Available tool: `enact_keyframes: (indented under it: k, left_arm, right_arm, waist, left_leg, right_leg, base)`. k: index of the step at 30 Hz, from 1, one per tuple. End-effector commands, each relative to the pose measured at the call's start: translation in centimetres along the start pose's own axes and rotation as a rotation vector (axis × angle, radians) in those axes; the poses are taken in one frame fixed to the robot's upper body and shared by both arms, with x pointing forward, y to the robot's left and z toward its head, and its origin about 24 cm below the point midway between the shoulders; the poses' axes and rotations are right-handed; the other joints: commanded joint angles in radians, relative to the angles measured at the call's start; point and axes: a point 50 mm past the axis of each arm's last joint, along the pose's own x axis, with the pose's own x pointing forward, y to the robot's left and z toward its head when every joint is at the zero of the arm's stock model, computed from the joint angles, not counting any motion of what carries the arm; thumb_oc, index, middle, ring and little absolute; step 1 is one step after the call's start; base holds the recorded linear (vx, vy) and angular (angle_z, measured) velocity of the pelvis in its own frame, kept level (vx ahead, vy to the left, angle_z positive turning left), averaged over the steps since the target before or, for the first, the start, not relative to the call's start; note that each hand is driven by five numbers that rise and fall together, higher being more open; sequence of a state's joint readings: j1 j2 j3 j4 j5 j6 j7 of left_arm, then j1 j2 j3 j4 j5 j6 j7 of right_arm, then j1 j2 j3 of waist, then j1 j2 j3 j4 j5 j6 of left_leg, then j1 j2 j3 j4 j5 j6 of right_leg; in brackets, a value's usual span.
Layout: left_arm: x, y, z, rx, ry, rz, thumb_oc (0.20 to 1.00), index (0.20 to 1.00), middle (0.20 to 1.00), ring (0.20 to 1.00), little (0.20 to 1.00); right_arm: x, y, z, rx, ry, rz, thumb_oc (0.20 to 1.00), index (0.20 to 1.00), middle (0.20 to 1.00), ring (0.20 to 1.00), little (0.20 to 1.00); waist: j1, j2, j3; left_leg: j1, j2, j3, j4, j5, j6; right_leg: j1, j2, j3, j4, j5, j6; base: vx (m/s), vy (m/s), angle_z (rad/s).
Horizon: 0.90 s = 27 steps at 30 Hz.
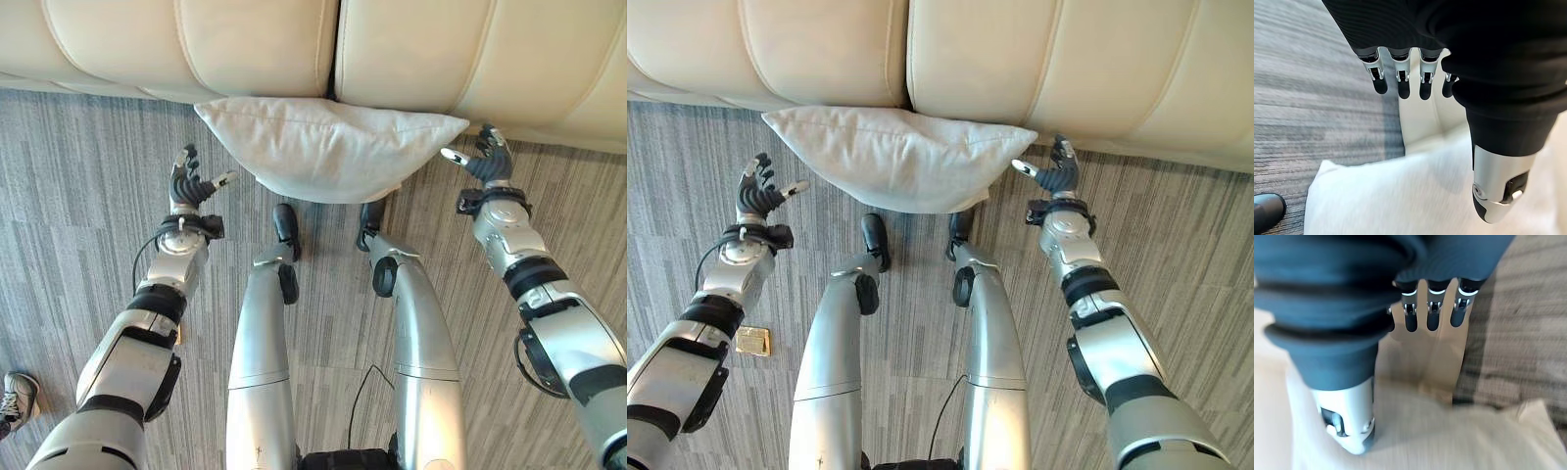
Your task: Pick up all the scattered cushions and arrange them neatly on the sofa.
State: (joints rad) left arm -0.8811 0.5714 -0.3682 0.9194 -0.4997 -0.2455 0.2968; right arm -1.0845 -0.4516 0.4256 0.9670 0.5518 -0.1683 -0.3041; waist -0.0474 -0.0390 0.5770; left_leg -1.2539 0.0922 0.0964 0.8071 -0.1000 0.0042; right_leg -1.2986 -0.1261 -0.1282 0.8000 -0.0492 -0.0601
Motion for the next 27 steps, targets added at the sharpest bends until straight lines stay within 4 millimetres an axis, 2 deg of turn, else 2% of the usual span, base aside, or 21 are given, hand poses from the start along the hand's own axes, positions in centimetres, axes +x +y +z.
enact_keyframes:
  k: [1, 2, 3, 4, 5, 6, 8, 9, 12, 14, 17, 18, 19, 20, 23, 24, 25, 27]
  left_arm:
    - [-0.3, -0.7, -0.6, 0.057, -0.002, -0.022, 1.0, 1.0, 1.0, 1.0, 1.0]
    - [0.2, -1.4, 0.5, 0.072, -0.029, -0.048, 1.0, 1.0, 1.0, 1.0, 1.0]
    - [0.6, -2.1, 1.6, 0.088, -0.055, -0.069, 1.0, 1.0, 1.0, 1.0, 1.0]
    - [1.0, -2.8, 2.8, 0.093, -0.09, -0.089, 1.0, 1.0, 1.0, 1.0, 1.0]
    - [1.3, -3.6, 4.1, 0.1, -0.131, -0.108, 0.548, 0.548, 0.548, 0.548, 0.548]
    - [1.5, -4.2, 5.4, 0.098, -0.173, -0.121, 0.2, 0.2, 0.2, 0.2, 0.2]
    - [1.4, -5.5, 7.4, 0.056, -0.254, -0.143, 0.2, 0.2, 0.2, 0.2, 0.2]
    - [1.4, -5.5, 7.4, 0.056, -0.254, -0.143, 0.2, 0.2, 0.2, 0.2, 0.2]
    - [0.5, -6.6, 9.1, -0.007, -0.349, -0.162, 0.2, 0.2, 0.2, 0.2, 0.2]
    - [-0.2, -7.2, 9.1, -0.044, -0.376, -0.171, 0.2, 0.2, 0.2, 0.2, 0.2]
    - [-1.9, -8.3, 8.1, -0.096, -0.386, -0.203, 0.2, 0.2, 0.2, 0.2, 0.2]
    - [-3.5, -8.9, 7.0, -0.132, -0.386, -0.231, 0.2, 0.2, 0.2, 0.2, 0.2]
    - [-3.5, -8.9, 6.9, -0.131, -0.383, -0.231, 0.2, 0.2, 0.2, 0.2, 0.2]
    - [-4.4, -9.1, 6.4, -0.155, -0.379, -0.244, 0.2, 0.2, 0.2, 0.2, 0.2]
    - [-6.9, -8.9, 3.7, -0.216, -0.324, -0.265, 0.2, 0.2, 0.2, 0.2, 0.2]
    - [-8.3, -8.3, 2.4, -0.217, -0.303, -0.274, 0.2, 0.2, 0.2, 0.2, 0.2]
    - [-8.3, -8.3, 2.3, -0.217, -0.301, -0.274, 0.2, 0.2, 0.2, 0.2, 0.2]
    - [-10.4, -7.8, 0.9, -0.243, -0.267, -0.307, 0.2, 0.2, 0.2, 0.2, 0.2]
  right_arm:
    - [-1.2, 2.9, -1.1, 0.047, -0.009, 0.082, 1.0, 1.0, 1.0, 1.0, 1.0]
    - [-1.1, 4.0, -0.2, 0.066, -0.029, 0.107, 1.0, 1.0, 1.0, 1.0, 1.0]
    - [-1.0, 5.4, 0.7, 0.085, -0.048, 0.138, 0.931, 0.931, 0.931, 0.931, 0.931]
    - [-1.0, 6.5, 1.5, 0.095, -0.071, 0.169, 0.47, 0.47, 0.47, 0.47, 0.47]
    - [-1.1, 7.7, 2.7, 0.112, -0.101, 0.2, 0.2, 0.2, 0.2, 0.2, 0.2]
    - [-1.2, 8.6, 3.5, 0.135, -0.124, 0.223, 0.2, 0.2, 0.2, 0.2, 0.2]
    - [-1.9, 10.3, 5.2, 0.2, -0.188, 0.269, 0.2, 0.2, 0.2, 0.2, 0.2]
    - [-1.9, 10.3, 5.1, 0.201, -0.188, 0.269, 0.2, 0.2, 0.2, 0.2, 0.2]
    - [-2.7, 10.8, 5.6, 0.246, -0.232, 0.293, 0.2, 0.2, 0.2, 0.2, 0.2]
    - [-3.1, 10.5, 5.2, 0.265, -0.238, 0.296, 0.2, 0.2, 0.2, 0.2, 0.2]
    - [-4.1, 9.9, 3.4, 0.272, -0.227, 0.3, 0.2, 0.2, 0.2, 0.2, 0.2]
    - [-5.2, 9.3, 1.7, 0.287, -0.201, 0.308, 0.2, 0.2, 0.2, 0.2, 0.2]
    - [-5.2, 9.3, 1.6, 0.286, -0.198, 0.309, 0.2, 0.2, 0.2, 0.2, 0.2]
    - [-5.8, 8.9, 1.0, 0.293, -0.2, 0.31, 0.2, 0.2, 0.2, 0.2, 0.2]
    - [-8.6, 8.2, -1.6, 0.314, -0.167, 0.352, 0.2, 0.2, 0.2, 0.2, 0.2]
    - [-10.4, 7.4, -2.8, 0.325, -0.155, 0.371, 0.2, 0.2, 0.2, 0.2, 0.2]
    - [-10.4, 7.4, -2.9, 0.324, -0.153, 0.372, 0.2, 0.2, 0.2, 0.2, 0.2]
    - [-12.5, 6.6, -3.6, 0.329, -0.157, 0.411, 0.2, 0.2, 0.2, 0.2, 0.2]
  waist:
    - [0.019, 0.037, -0.137]
    - [0.021, 0.042, -0.137]
    - [0.022, 0.047, -0.136]
    - [0.024, 0.052, -0.138]
    - [0.025, 0.056, -0.139]
    - [0.026, 0.059, -0.14]
    - [0.024, 0.058, -0.149]
    - [0.024, 0.058, -0.148]
    - [0.02, 0.054, -0.155]
    - [0.019, 0.048, -0.164]
    - [0.016, 0.041, -0.173]
    - [0.016, 0.035, -0.178]
    - [0.016, 0.036, -0.177]
    - [0.017, 0.033, -0.181]
    - [0.012, 0.02, -0.191]
    - [0.009, 0.01, -0.201]
    - [0.009, 0.01, -0.198]
    - [0.002, 0.0, -0.218]
  left_leg:
    - [-0.016, -0.007, 0.025, -0.006, -0.048, -0.015]
    - [-0.026, -0.008, 0.026, 0.003, -0.049, -0.014]
    - [-0.035, -0.011, 0.023, 0.007, -0.049, -0.012]
    - [-0.044, -0.016, 0.019, 0.01, -0.048, -0.011]
    - [-0.047, -0.018, 0.016, 0.008, -0.046, -0.01]
    - [-0.049, -0.022, 0.012, 0.003, -0.043, -0.011]
    - [-0.035, -0.028, 0.005, -0.022, -0.036, -0.012]
    - [-0.034, -0.029, 0.005, -0.023, -0.035, -0.012]
    - [0.006, -0.031, -0.003, -0.08, -0.021, -0.016]
    - [0.05, -0.032, -0.004, -0.128, -0.012, -0.019]
    - [0.152, -0.031, -0.007, -0.208, 0.003, -0.026]
    - [0.229, -0.029, -0.003, -0.255, 0.008, -0.03]
    - [0.235, -0.028, -0.003, -0.258, 0.009, -0.03]
    - [0.294, -0.029, 0.0, -0.301, 0.014, -0.034]
    - [0.459, -0.032, 0.006, -0.384, 0.02, -0.038]
    - [0.554, -0.034, 0.016, -0.448, 0.053, -0.035]
    - [0.56, -0.034, 0.016, -0.451, 0.054, -0.035]
    - [0.68, -0.038, 0.024, -0.515, 0.063, -0.043]
  right_leg:
    - [0.011, -0.008, 0.107, 0.094, -0.152, 0.105]
    - [0.0, -0.01, 0.109, 0.101, -0.152, 0.105]
    - [-0.009, -0.011, 0.11, 0.112, -0.153, 0.105]
    - [-0.019, -0.01, 0.112, 0.116, -0.154, 0.104]
    - [-0.022, -0.011, 0.111, 0.117, -0.154, 0.103]
    - [-0.026, -0.011, 0.11, 0.118, -0.154, 0.103]
    - [-0.01, -0.009, 0.104, 0.101, -0.152, 0.105]
    - [-0.008, -0.009, 0.104, 0.1, -0.152, 0.105]
    - [0.026, -0.007, 0.097, 0.064, -0.145, 0.107]
    - [0.065, -0.003, 0.091, 0.023, -0.138, 0.11]
    - [0.158, -0.005, 0.085, -0.048, -0.122, 0.119]
    - [0.23, -0.007, 0.076, -0.095, -0.112, 0.125]
    - [0.236, -0.006, 0.075, -0.098, -0.111, 0.125]
    - [0.287, -0.003, 0.074, -0.124, -0.108, 0.129]
    - [0.447, -0.004, 0.063, -0.227, -0.081, 0.14]
    - [0.543, -0.002, 0.051, -0.301, -0.041, 0.14]
    - [0.549, -0.002, 0.051, -0.304, -0.04, 0.14]
    - [0.675, 0.0, 0.041, -0.386, -0.023, 0.151]
  base:
    - [0.01, 0.001, -0.04]
    - [0.0, 0.0, 0.0]
    - [0.0, 0.0, 0.0]
    - [0.01, -0.005, -0.04]
    - [0.01, -0.02, -0.06]
    - [0.0, -0.016, -0.07]
    - [0.0, -0.018, -0.01]
    - [0.01, -0.033, 0.07]
    - [0.01, -0.015, 0.11]
    - [0.0, -0.003, 0.11]
    - [-0.01, 0.009, 0.07]
    - [0.0, 0.0, 0.0]
    - [0.02, 0.023, -0.04]
    - [0.03, 0.027, -0.04]
    - [0.07, 0.029, -0.05]
    - [0.03, 0.024, -0.1]
    - [0.06, 0.021, -0.16]
    - [0.21, 0.029, -0.18]
